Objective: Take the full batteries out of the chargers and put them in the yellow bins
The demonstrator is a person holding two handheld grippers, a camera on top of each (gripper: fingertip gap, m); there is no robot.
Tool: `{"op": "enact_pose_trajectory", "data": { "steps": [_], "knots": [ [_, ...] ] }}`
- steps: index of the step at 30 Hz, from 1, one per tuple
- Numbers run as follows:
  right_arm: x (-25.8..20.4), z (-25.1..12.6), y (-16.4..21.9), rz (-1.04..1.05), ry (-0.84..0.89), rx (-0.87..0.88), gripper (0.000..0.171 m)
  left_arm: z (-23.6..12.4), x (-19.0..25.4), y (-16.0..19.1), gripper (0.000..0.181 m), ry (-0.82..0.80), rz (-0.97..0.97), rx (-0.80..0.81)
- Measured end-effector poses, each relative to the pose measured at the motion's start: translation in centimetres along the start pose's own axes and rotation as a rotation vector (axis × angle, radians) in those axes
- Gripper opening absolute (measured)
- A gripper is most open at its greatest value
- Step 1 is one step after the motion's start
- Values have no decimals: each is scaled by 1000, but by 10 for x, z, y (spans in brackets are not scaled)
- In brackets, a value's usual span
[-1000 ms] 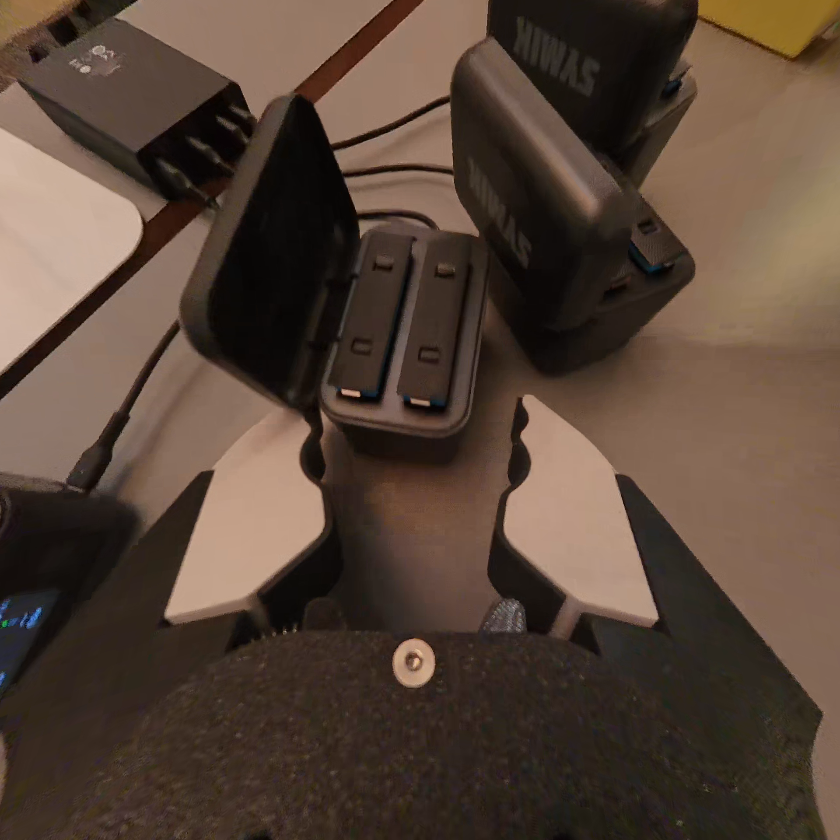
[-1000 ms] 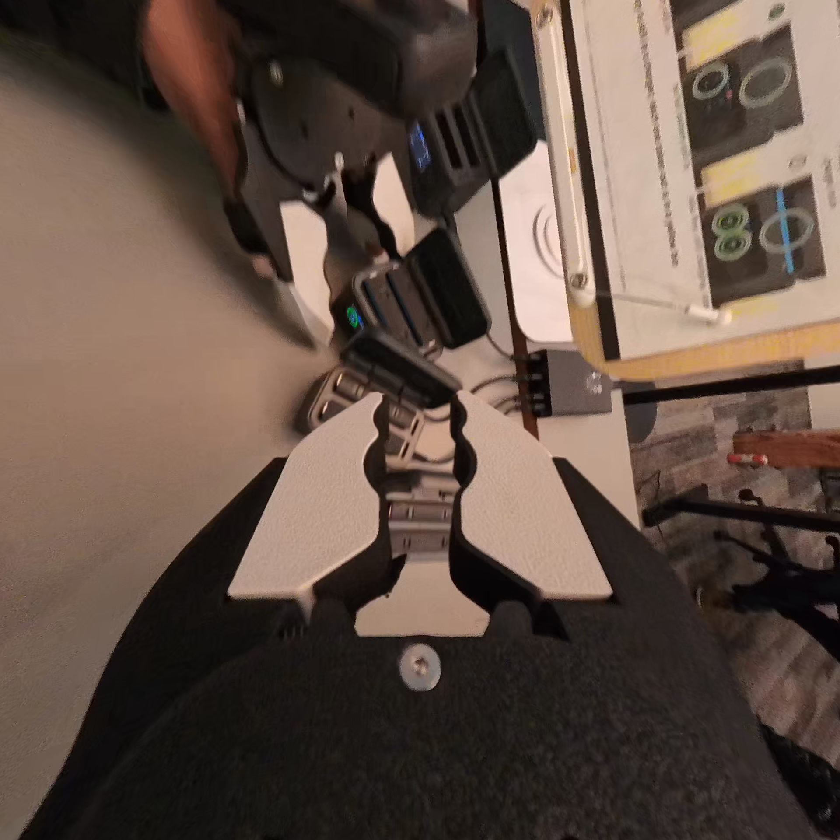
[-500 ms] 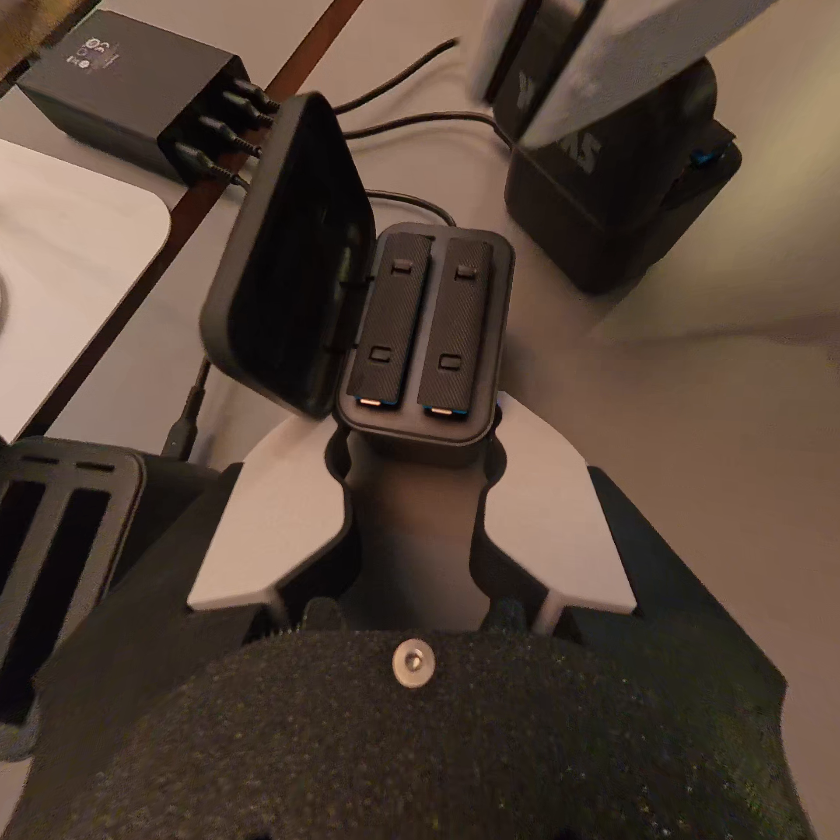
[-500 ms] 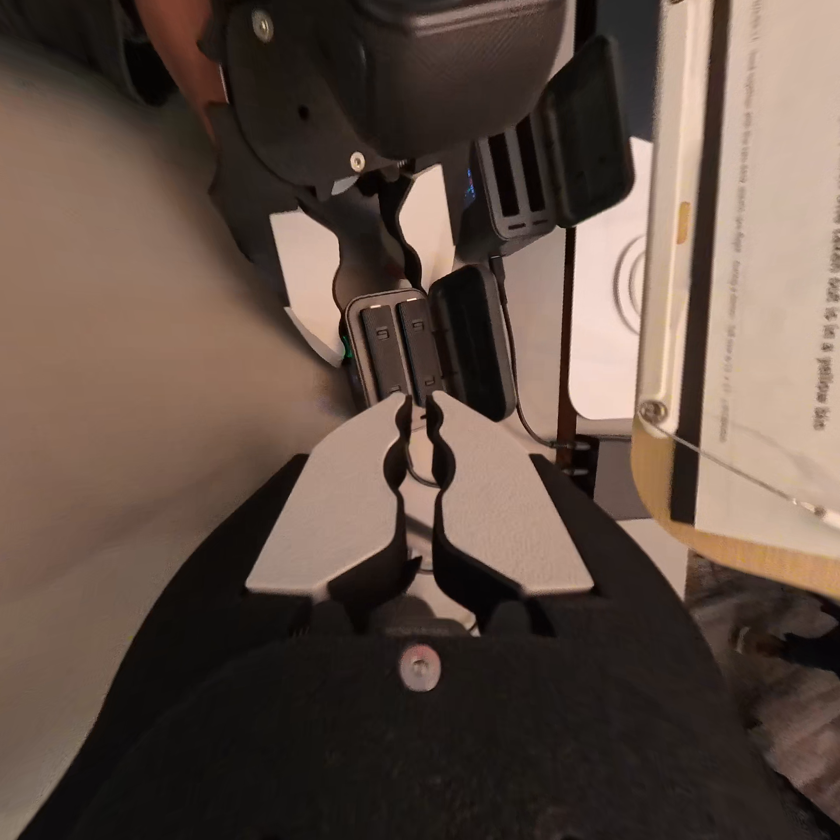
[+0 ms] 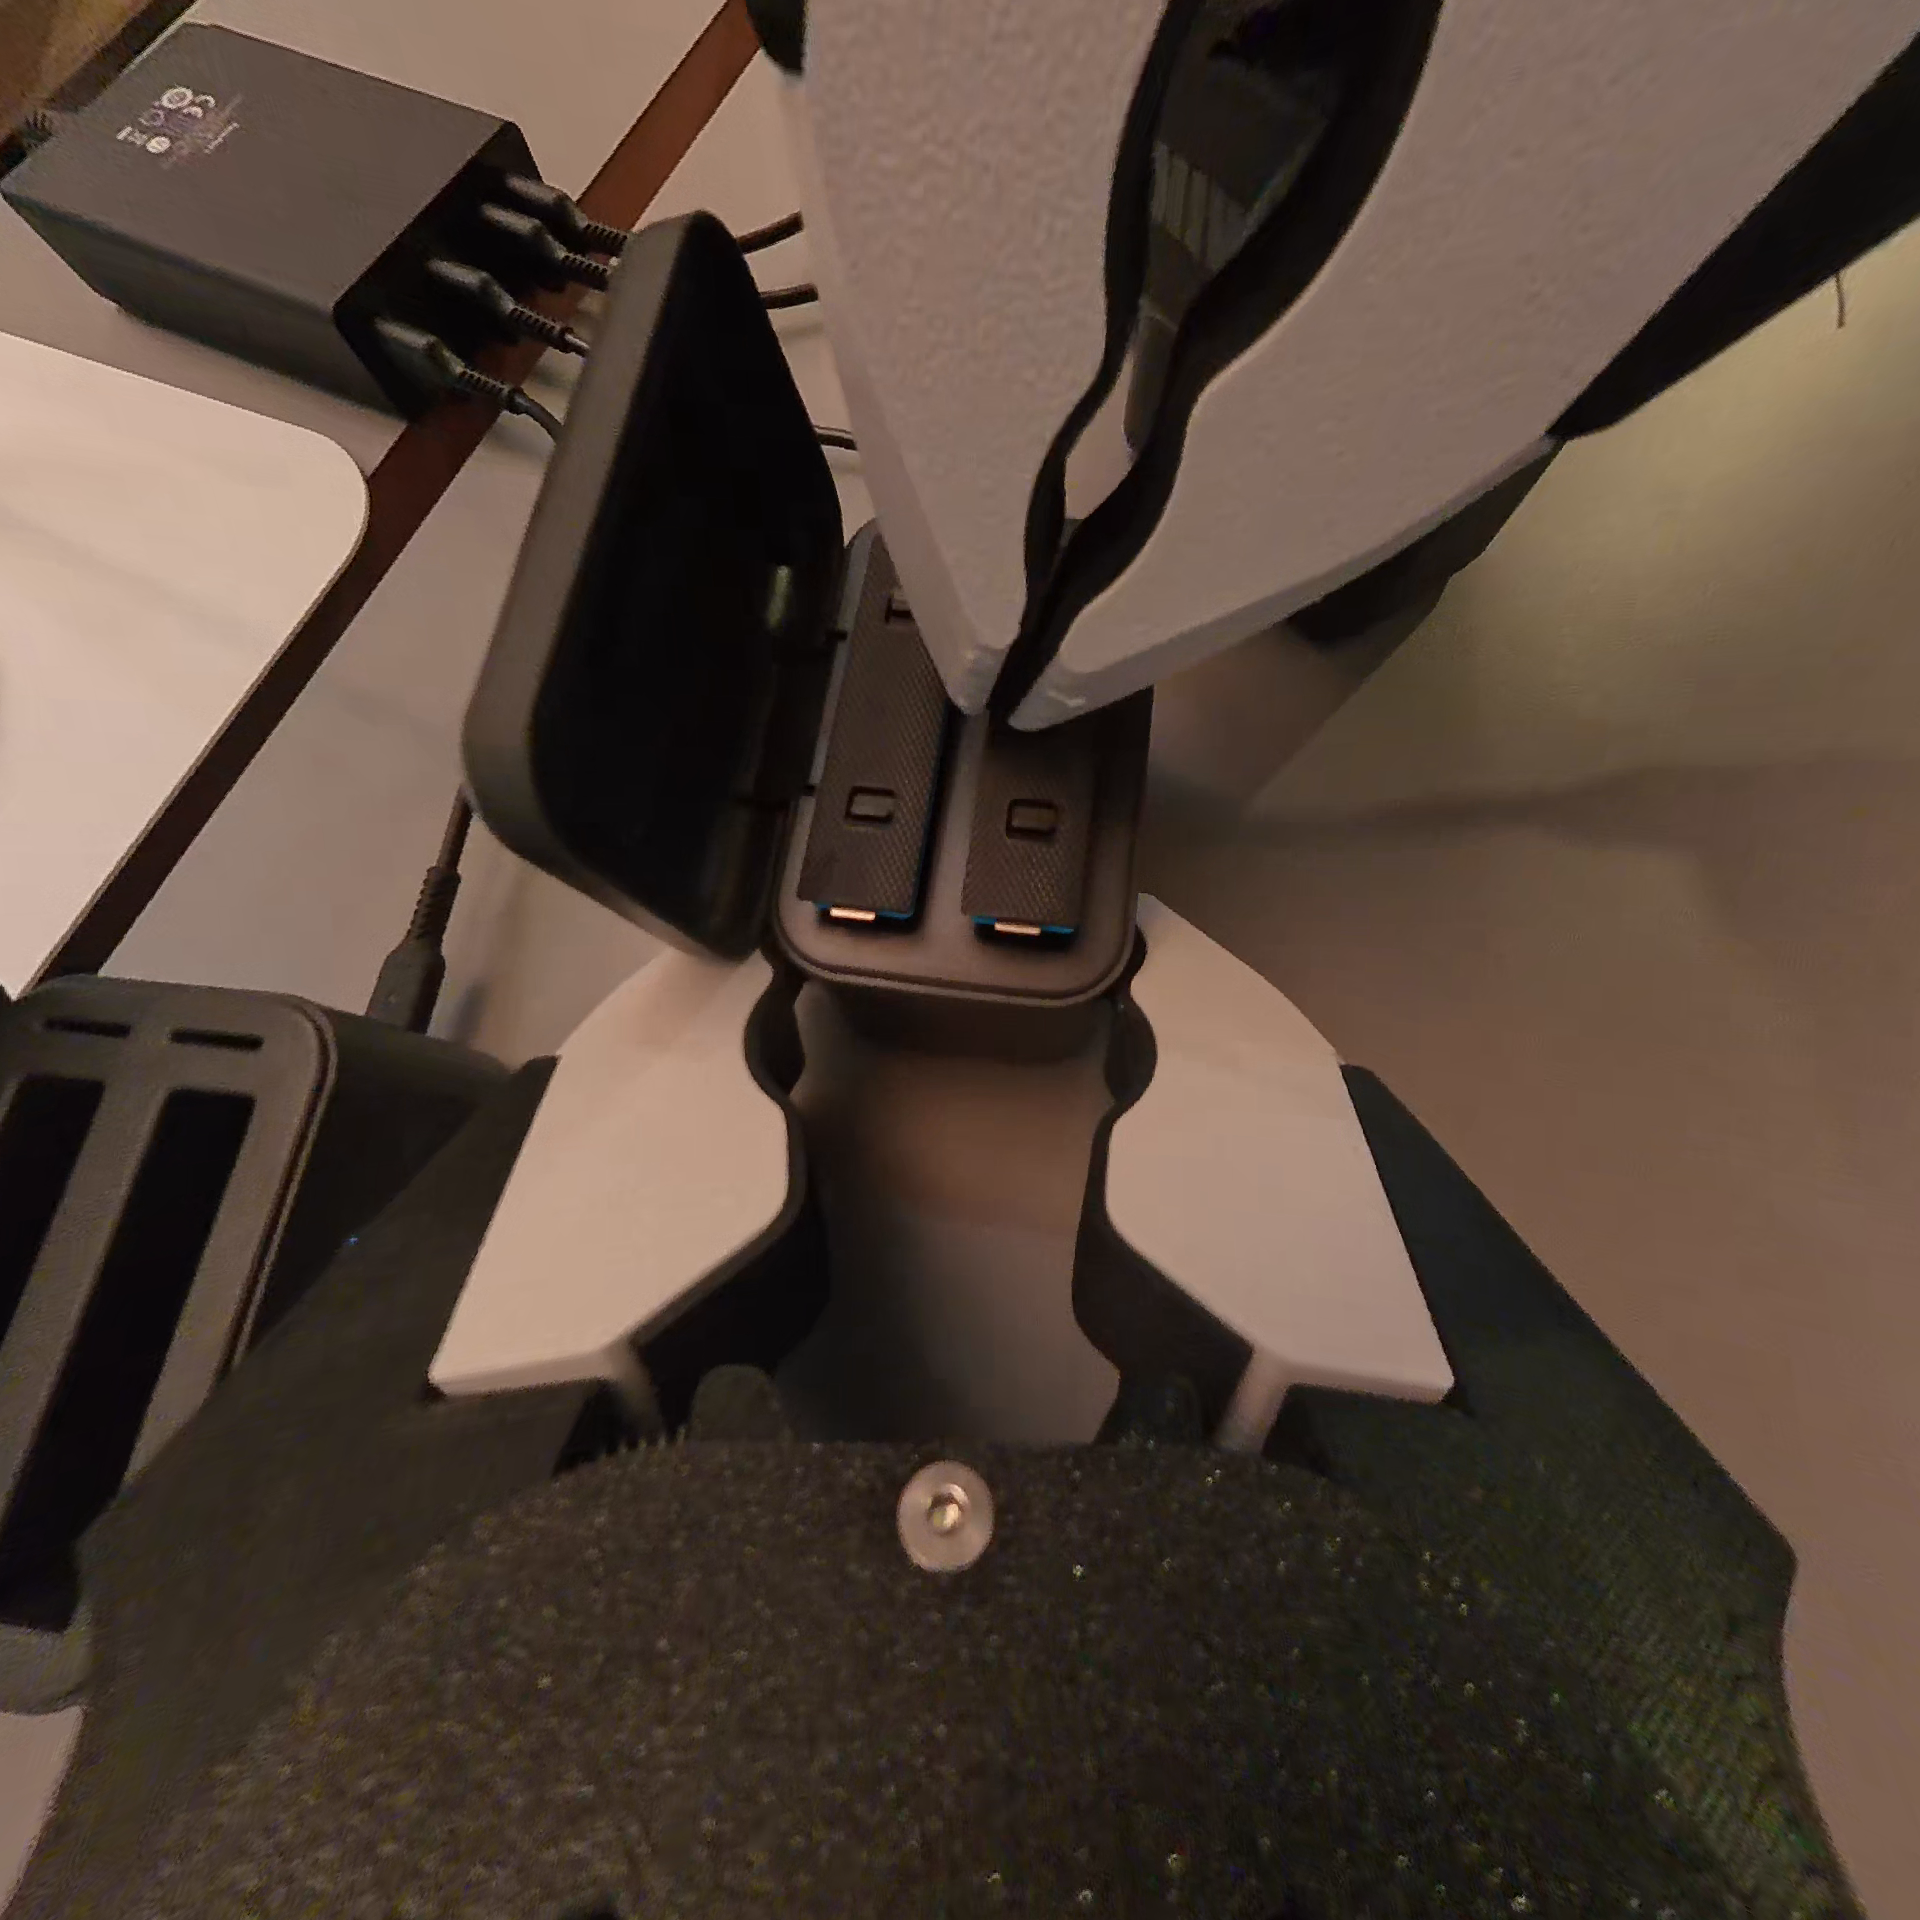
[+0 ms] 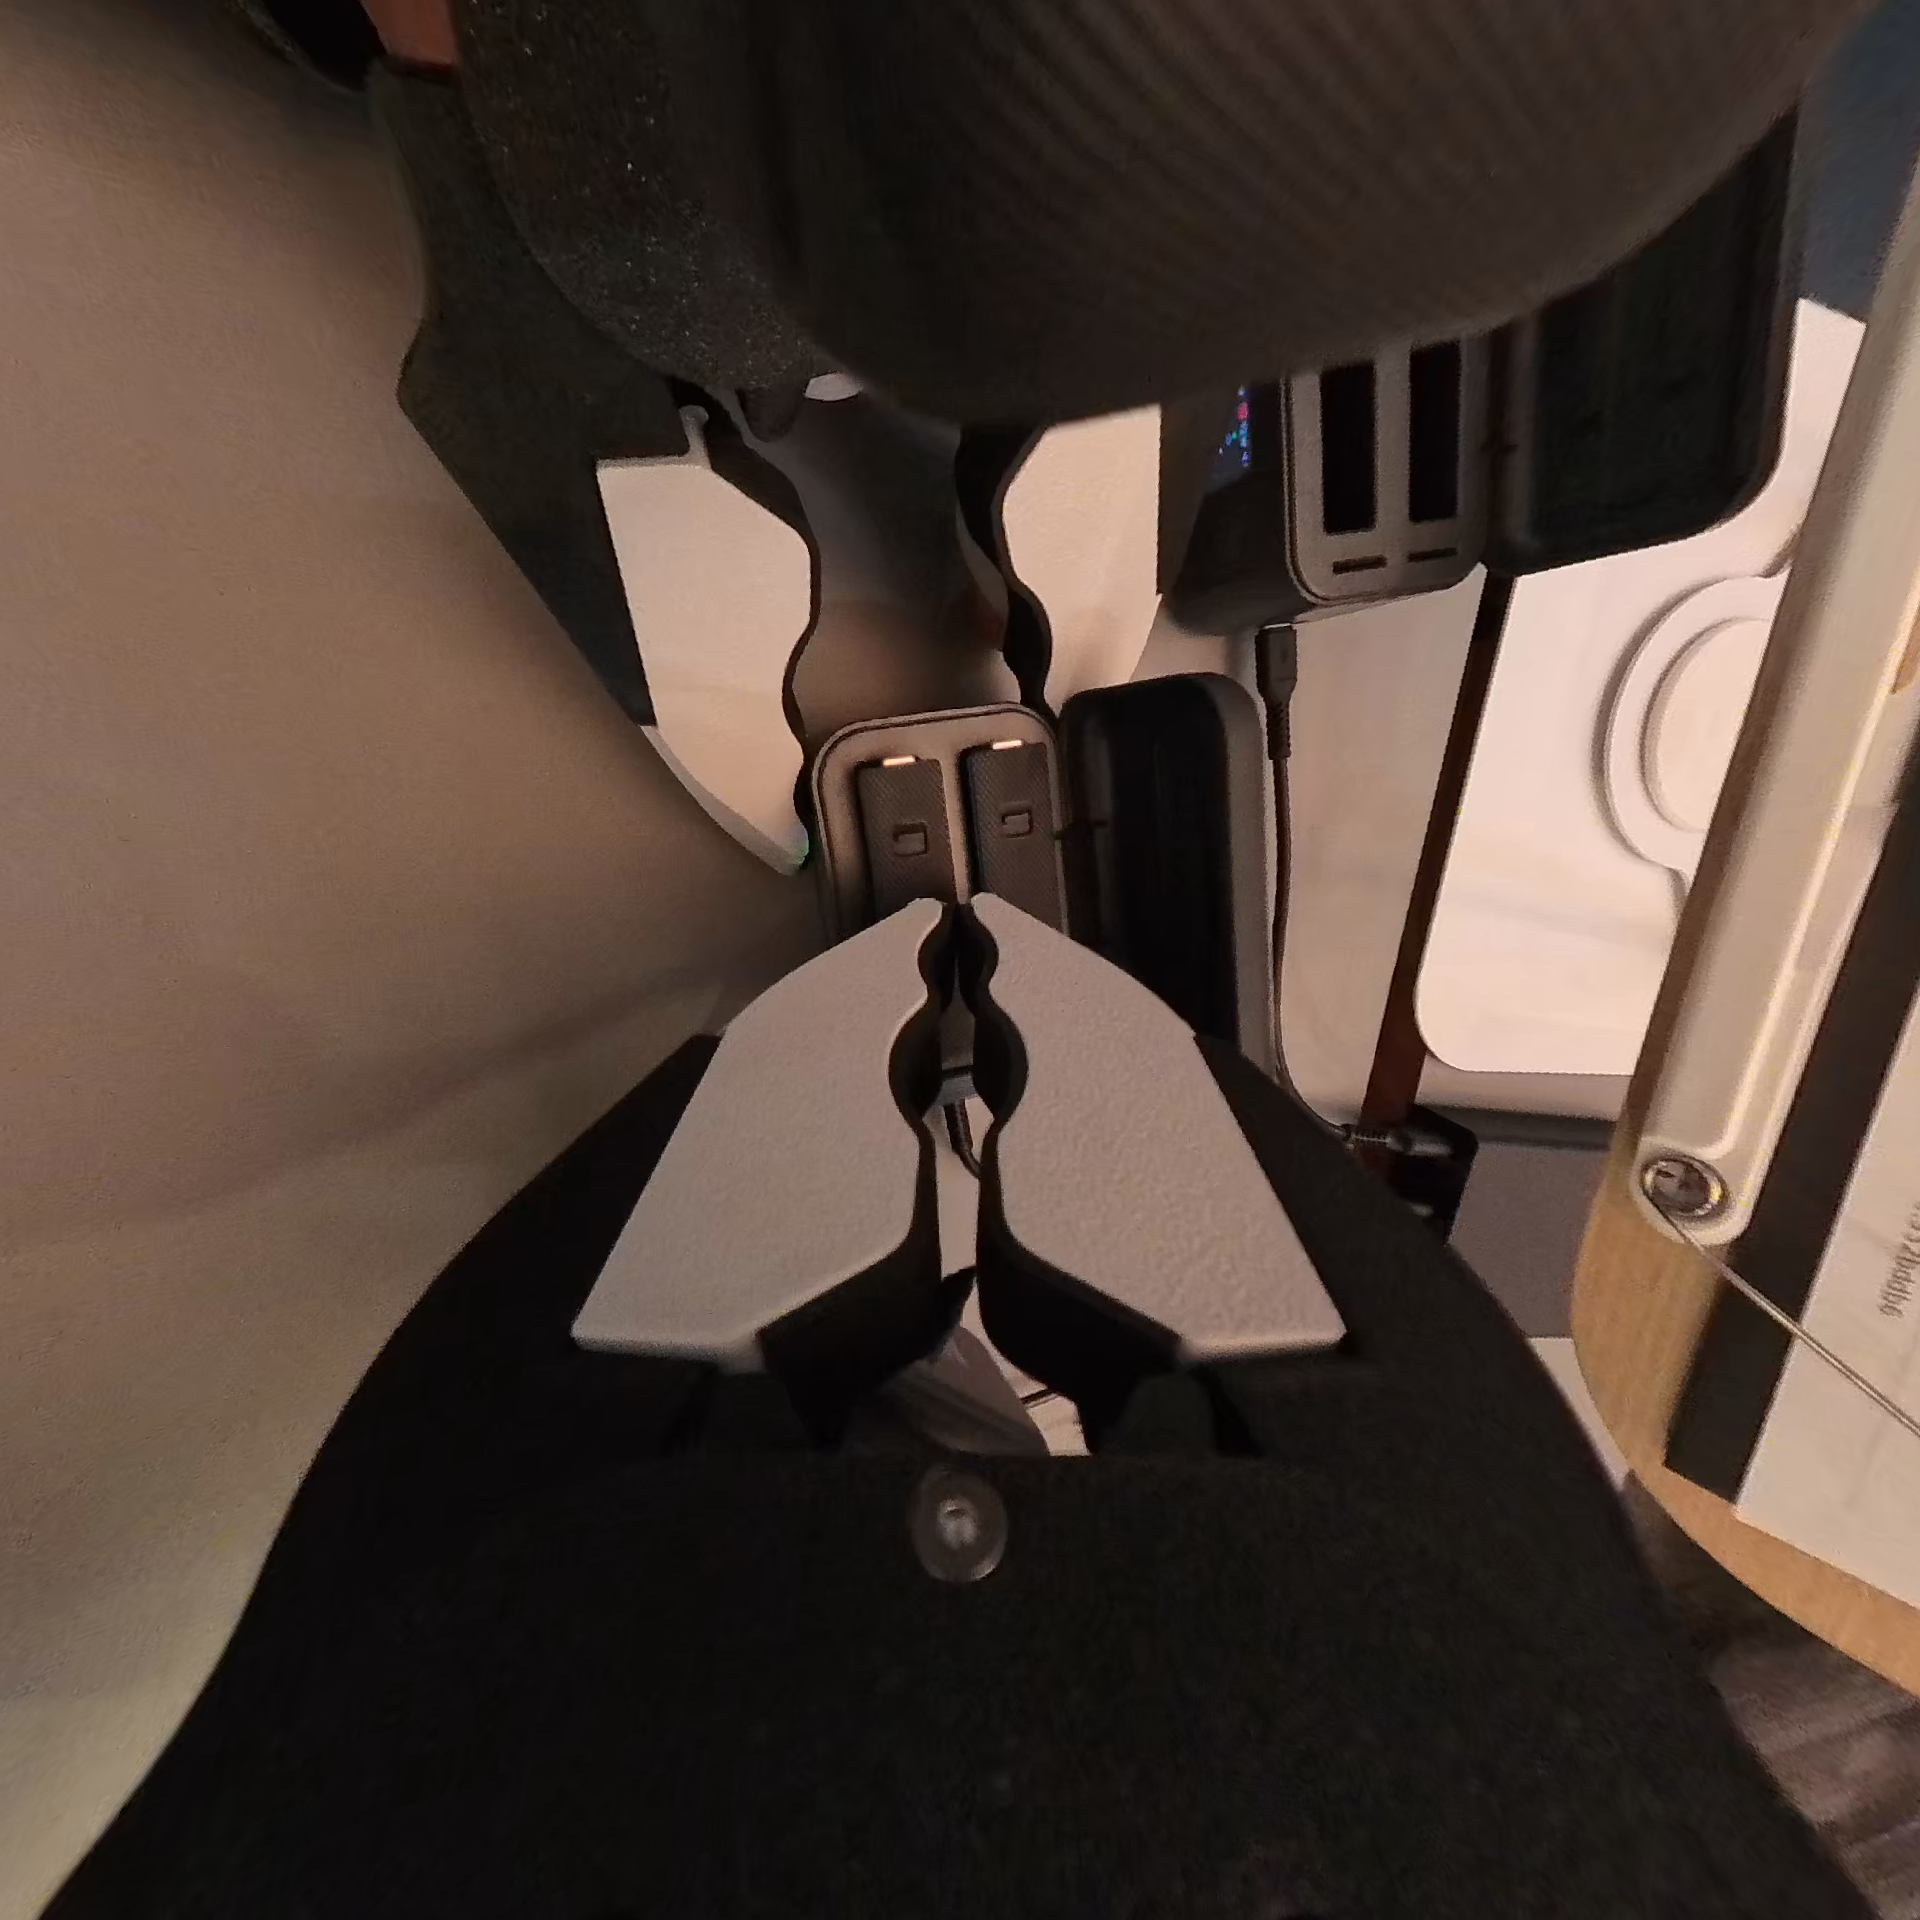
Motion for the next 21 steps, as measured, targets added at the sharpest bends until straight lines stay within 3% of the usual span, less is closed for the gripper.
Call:
{"op": "enact_pose_trajectory", "data": {
  "steps": [11, 21],
  "knots": [
    [-8, 2, -11, -152, 56, -138, 0, 0, 0, 1, 57, 4, -14, 9],
    [-6, 3, -14, -127, 66, -140, 0, 0, 0, 3, 57, -2, -35, 28]
  ]
}}
Point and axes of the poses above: each gripper's, where its closed fingertips meet, z out along the fingers, y out of its underside, x = y × z across the jaws, the point moved 10 cm from there along -z, back along the fingers, and after that the axes turned 7 degrees about -y, right-handed, at the moved point
